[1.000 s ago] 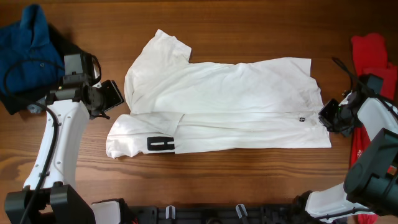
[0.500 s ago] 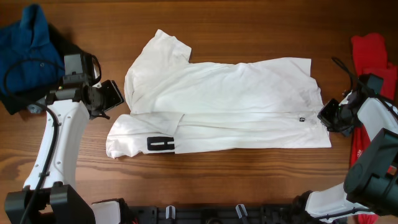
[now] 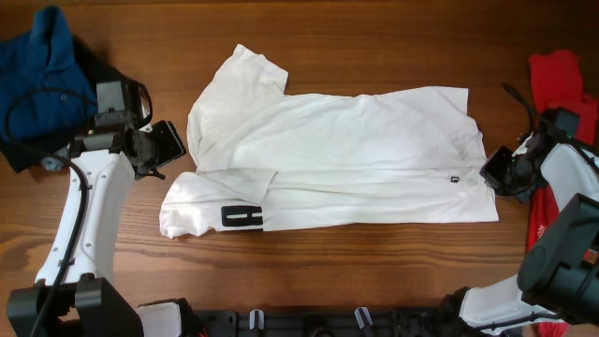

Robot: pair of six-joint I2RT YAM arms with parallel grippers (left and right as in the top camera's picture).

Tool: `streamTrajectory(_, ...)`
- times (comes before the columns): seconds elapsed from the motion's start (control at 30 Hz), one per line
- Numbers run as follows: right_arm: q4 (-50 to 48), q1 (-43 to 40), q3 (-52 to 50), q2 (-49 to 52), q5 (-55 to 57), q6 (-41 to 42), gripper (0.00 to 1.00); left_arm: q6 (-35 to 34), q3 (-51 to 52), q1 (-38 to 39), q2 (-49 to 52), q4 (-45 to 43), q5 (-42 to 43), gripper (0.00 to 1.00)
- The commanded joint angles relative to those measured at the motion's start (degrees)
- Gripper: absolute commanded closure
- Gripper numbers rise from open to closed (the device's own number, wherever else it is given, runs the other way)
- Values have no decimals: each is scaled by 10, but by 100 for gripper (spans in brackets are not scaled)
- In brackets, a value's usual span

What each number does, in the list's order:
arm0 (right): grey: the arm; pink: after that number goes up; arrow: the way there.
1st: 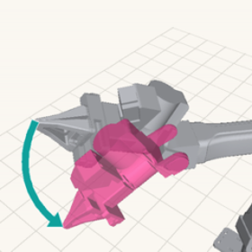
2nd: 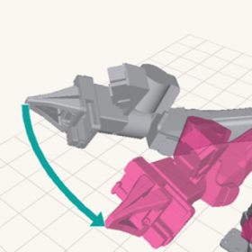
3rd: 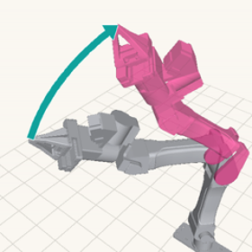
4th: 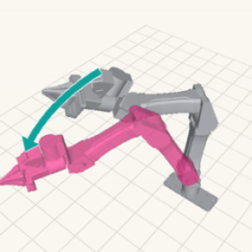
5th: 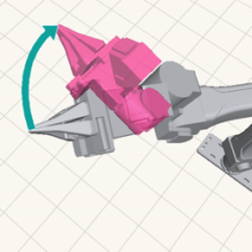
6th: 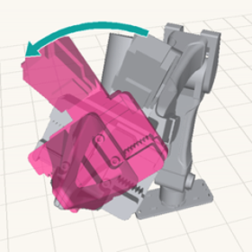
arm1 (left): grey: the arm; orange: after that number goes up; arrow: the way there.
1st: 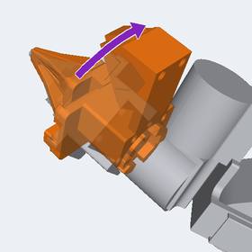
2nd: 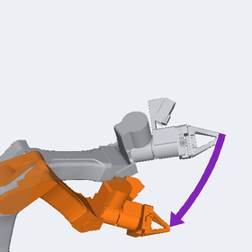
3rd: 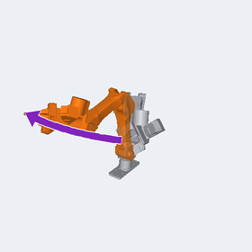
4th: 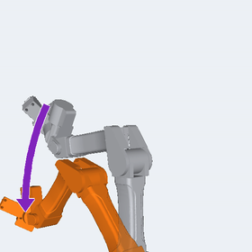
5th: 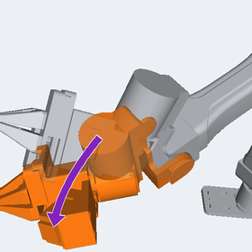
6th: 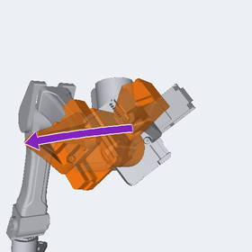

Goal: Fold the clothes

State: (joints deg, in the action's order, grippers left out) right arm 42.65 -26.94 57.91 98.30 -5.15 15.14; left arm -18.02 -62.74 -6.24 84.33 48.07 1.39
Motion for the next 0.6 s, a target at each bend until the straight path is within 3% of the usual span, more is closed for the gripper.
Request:
streamTrajectory(0.0, 0, 1, 23, -8, -9, -1, 96, 12, -5, 4, 3, 2, -8, 37)
streamTrajectory(0.57, -80, 1, 24, -8, -36, 16, 93, 12, -5, 4, 3, 2, -8, 37)
